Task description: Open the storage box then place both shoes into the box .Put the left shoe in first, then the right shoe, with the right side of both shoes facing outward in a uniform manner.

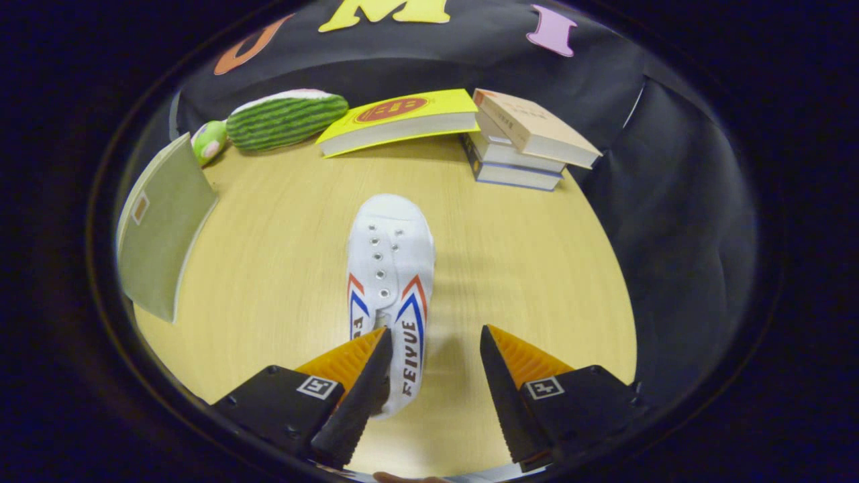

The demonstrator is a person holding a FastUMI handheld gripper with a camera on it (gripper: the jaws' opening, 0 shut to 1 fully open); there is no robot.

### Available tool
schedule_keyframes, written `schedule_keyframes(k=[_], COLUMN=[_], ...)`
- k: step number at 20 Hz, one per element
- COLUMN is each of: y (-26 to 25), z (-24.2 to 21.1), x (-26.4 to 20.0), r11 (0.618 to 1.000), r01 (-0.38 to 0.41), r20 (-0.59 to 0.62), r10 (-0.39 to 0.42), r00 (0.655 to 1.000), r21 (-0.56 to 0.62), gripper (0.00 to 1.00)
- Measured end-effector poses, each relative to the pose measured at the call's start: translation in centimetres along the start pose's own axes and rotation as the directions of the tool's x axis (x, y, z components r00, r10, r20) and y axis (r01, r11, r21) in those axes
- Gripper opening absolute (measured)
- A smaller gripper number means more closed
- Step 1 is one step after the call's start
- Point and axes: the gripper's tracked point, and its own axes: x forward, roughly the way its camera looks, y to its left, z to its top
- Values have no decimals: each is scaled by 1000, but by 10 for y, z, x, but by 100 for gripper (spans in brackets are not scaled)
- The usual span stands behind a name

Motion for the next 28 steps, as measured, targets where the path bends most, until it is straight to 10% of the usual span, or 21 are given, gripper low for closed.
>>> schedule_keyframes(k=[9,11,19,28], y=[5,24,20,27], z=[-7,-6,0,46], x=[22,17,11,-56], r11=[939,925,864,879], r01=[-263,-320,-335,-338], r20=[-97,-63,47,229], r10=[290,339,343,272], r00=[952,939,938,935], r21=[222,207,375,336], gripper=[82,62,13,7])
